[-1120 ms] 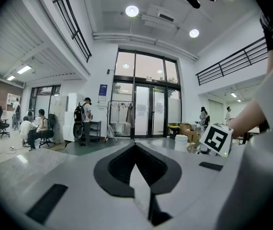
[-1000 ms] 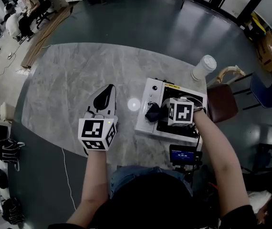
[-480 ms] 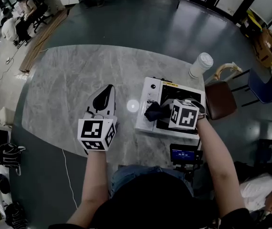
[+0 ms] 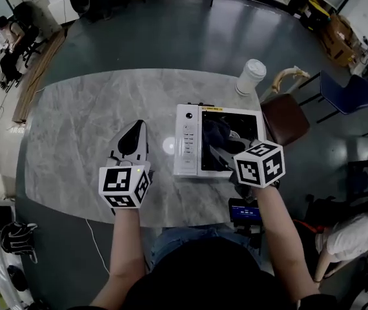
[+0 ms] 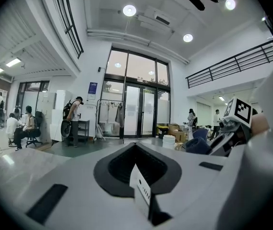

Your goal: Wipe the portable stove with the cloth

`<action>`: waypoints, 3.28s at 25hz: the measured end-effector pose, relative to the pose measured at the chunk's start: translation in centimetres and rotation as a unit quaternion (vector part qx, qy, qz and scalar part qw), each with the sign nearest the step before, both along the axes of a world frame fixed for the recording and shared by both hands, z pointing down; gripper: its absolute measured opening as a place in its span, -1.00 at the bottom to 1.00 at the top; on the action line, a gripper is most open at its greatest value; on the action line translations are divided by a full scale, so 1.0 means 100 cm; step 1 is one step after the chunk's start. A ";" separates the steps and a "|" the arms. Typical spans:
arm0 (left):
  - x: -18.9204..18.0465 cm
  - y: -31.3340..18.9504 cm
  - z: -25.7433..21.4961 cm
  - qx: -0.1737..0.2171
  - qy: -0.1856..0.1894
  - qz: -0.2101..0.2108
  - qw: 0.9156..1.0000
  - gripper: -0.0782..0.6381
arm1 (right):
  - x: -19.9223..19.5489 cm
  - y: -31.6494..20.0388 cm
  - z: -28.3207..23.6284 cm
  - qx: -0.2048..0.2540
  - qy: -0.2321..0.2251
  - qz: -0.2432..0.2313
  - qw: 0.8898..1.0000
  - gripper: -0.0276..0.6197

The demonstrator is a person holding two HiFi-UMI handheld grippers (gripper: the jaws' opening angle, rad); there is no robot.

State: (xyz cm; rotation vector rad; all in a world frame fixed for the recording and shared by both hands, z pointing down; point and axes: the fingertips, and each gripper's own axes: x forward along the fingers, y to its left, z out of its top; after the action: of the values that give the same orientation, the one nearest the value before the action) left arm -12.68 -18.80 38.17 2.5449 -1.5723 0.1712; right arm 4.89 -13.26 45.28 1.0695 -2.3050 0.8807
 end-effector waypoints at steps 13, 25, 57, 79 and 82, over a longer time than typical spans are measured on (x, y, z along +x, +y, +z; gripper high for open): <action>0.070 0.003 0.013 -0.016 -0.014 0.104 0.994 -0.75 | 0.049 0.042 0.052 -0.112 -0.181 0.422 0.882 -0.69; 0.102 0.014 0.019 -0.024 -0.024 0.149 0.988 -0.75 | 0.046 0.043 0.102 -0.174 -0.217 0.517 0.810 -0.69; 0.103 0.014 0.005 -0.010 -0.010 0.109 0.994 -0.75 | 0.141 0.067 0.103 -0.154 0.252 0.073 0.953 -0.68; 0.123 0.027 -0.005 0.002 -0.063 0.091 0.994 -0.75 | 0.164 0.043 0.055 -0.076 0.208 -0.115 0.968 -0.68; 0.119 0.031 -0.005 -0.002 -0.071 0.080 0.994 -0.75 | 0.157 0.037 0.074 -0.076 0.225 -0.144 0.961 -0.68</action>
State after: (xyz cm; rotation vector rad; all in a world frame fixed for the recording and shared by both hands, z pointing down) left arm -0.76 -15.71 37.63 2.7084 -1.4094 0.3811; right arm 20.64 -9.56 52.72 0.7491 -1.9119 0.6125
